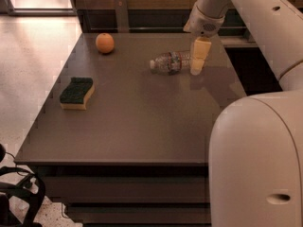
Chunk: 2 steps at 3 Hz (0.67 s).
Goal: Place water bottle upright
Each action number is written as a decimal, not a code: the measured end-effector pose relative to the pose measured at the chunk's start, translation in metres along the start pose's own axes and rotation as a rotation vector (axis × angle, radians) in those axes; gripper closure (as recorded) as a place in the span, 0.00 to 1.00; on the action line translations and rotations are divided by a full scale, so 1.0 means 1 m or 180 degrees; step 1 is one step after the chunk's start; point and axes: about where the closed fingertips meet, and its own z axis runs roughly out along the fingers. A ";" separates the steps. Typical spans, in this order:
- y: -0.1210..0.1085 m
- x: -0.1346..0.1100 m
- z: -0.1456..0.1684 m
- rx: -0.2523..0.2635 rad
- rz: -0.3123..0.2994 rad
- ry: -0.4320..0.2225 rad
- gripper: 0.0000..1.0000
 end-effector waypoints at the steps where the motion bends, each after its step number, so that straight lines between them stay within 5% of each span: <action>1: -0.004 -0.010 0.012 -0.0087 -0.0084 0.0044 0.00; 2: -0.005 -0.020 0.030 -0.0186 -0.0153 0.0022 0.00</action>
Offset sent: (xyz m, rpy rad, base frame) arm 0.0097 0.0348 -0.0332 -0.0285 0.1156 0.0974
